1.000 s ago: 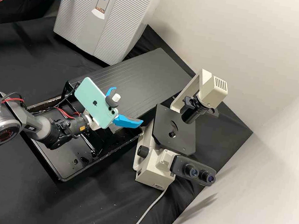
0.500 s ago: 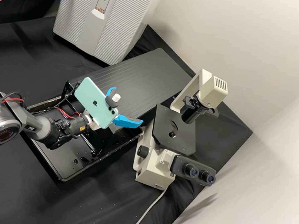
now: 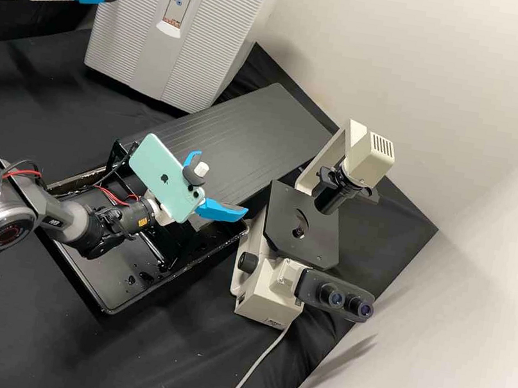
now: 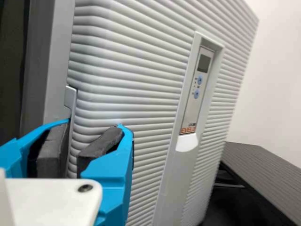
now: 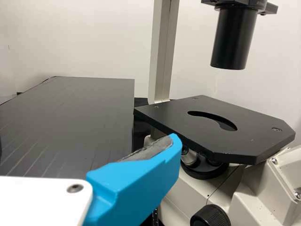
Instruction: Open the incubator door
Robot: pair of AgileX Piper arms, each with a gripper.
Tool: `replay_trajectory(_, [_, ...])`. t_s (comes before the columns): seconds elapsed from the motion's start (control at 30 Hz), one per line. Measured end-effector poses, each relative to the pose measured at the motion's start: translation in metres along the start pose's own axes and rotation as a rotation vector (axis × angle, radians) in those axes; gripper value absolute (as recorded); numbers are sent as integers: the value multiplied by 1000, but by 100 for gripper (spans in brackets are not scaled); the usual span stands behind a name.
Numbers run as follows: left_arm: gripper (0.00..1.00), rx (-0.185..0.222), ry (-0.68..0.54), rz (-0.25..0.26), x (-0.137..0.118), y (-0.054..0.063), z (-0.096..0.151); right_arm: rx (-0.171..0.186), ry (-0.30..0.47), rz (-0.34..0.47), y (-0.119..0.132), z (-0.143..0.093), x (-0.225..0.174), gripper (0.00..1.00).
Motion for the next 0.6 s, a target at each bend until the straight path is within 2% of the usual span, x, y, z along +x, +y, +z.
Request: replay_trajectory(0.6, [0,2,-175,-76,-51,-18,50,0,0,0,0,0,0,100])
